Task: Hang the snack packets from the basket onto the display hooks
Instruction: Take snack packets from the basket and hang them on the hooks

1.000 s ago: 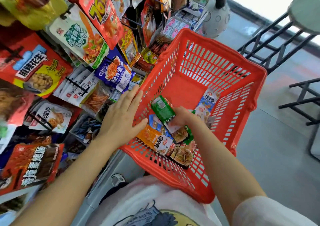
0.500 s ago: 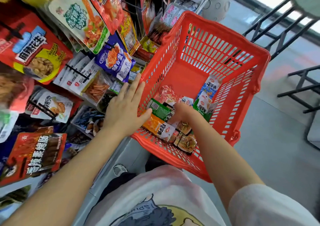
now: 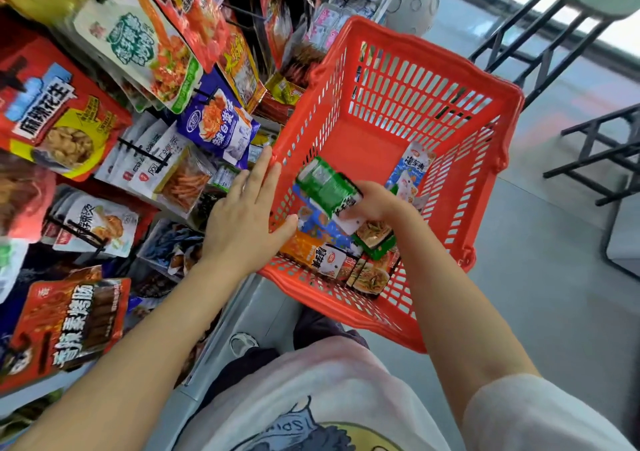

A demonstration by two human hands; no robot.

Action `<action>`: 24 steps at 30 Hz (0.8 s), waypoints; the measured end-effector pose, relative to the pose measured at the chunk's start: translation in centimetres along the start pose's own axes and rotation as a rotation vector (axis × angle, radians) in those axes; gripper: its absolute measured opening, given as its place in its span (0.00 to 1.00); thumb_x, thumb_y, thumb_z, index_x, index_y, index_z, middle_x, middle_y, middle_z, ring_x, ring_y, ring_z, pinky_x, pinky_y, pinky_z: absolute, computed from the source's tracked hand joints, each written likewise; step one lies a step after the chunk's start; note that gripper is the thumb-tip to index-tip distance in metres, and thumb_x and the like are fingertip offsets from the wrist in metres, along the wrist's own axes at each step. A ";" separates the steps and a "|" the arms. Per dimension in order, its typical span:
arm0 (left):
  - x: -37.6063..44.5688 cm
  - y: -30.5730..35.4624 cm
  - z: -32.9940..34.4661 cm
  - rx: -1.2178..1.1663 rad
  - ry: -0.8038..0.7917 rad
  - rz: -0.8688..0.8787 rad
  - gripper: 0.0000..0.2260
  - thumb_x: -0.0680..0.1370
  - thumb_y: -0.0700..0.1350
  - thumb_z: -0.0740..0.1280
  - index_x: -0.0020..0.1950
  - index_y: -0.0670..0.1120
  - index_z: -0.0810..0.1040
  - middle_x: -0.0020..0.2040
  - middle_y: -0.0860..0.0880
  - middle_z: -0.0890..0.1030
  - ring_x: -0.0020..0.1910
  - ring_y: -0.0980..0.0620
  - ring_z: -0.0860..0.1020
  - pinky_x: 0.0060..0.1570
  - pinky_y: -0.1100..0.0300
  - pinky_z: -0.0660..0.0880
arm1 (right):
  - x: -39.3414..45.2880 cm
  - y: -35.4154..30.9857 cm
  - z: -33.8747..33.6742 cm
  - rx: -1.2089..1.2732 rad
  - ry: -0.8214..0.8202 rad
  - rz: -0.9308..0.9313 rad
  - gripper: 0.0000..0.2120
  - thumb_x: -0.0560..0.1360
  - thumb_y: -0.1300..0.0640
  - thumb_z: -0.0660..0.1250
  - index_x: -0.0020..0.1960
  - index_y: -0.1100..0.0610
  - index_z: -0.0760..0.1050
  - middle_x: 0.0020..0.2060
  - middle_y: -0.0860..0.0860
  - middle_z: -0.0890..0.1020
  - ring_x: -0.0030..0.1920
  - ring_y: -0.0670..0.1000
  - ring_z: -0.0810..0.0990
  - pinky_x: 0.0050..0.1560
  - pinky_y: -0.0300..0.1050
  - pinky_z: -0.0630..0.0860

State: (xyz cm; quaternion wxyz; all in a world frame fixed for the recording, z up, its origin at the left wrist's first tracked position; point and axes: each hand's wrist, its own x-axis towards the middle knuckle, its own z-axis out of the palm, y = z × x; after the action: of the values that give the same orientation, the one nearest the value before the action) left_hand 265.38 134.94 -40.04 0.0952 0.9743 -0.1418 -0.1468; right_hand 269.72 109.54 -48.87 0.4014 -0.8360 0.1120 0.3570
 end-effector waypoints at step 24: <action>3.8 6.8 -5.2 -1.020 -0.232 -0.150 0.15 0.80 0.49 0.68 0.66 0.46 0.79 0.65 0.50 0.80 0.68 0.51 0.76 0.66 0.53 0.70 | -11.3 -1.1 -6.6 1.285 0.446 -0.280 0.18 0.76 0.64 0.71 0.65 0.57 0.76 0.54 0.55 0.85 0.52 0.57 0.85 0.51 0.55 0.82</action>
State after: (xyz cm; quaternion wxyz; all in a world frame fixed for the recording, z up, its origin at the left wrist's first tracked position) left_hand 268.85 128.14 -34.57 0.5302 0.7889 0.0080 -0.3105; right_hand 265.48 104.18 -37.67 0.8264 -0.4927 0.2719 -0.0157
